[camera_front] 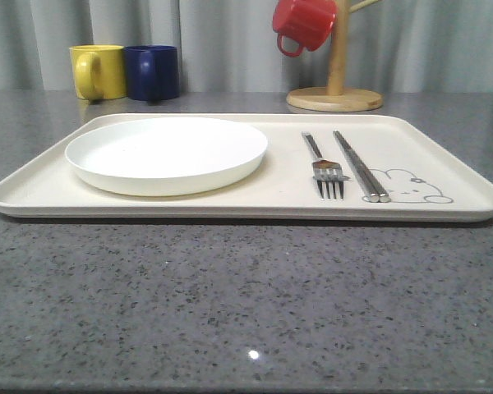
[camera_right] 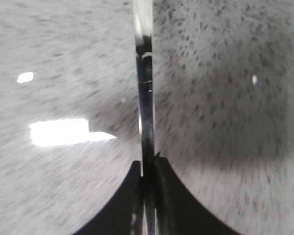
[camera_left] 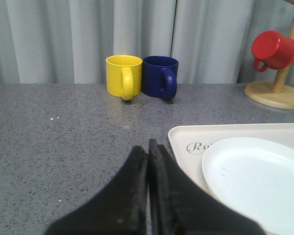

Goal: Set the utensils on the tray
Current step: 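Grasp the spoon handle with the right gripper, then lower the spoon onto the tray beside the chopsticks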

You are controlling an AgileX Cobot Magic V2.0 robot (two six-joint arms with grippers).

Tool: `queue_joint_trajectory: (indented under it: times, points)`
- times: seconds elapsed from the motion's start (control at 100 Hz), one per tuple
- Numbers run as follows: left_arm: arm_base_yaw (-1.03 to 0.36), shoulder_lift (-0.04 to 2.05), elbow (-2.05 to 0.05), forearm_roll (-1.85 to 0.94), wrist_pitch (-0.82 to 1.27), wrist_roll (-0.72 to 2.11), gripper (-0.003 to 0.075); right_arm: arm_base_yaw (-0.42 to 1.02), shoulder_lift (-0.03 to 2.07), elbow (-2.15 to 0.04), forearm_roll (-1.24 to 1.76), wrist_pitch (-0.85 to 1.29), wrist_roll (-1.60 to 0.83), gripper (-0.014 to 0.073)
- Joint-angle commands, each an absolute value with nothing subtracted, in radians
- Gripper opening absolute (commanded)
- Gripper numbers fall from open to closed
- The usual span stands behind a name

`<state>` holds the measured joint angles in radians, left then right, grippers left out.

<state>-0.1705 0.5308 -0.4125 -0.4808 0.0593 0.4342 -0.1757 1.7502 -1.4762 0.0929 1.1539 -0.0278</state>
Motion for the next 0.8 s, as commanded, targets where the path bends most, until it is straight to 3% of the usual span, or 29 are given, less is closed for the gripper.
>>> queue_joint_trajectory:
  times: [0.0,0.44,0.79]
  points:
    - [-0.178,0.536,-0.441,-0.485,-0.01,0.43,-0.0018,-0.149,1.643,-1.5,0.112,1.162,0.031,-0.0067]
    - [-0.178,0.536,-0.441,-0.485,-0.01,0.43,-0.0018,0.198,1.589,-1.485,0.099,1.048,0.292,-0.0057]
    - [-0.178,0.536,-0.441,-0.485,-0.01,0.43,-0.0018,0.264,1.691,-1.485,0.098,1.018,0.343,-0.0057]
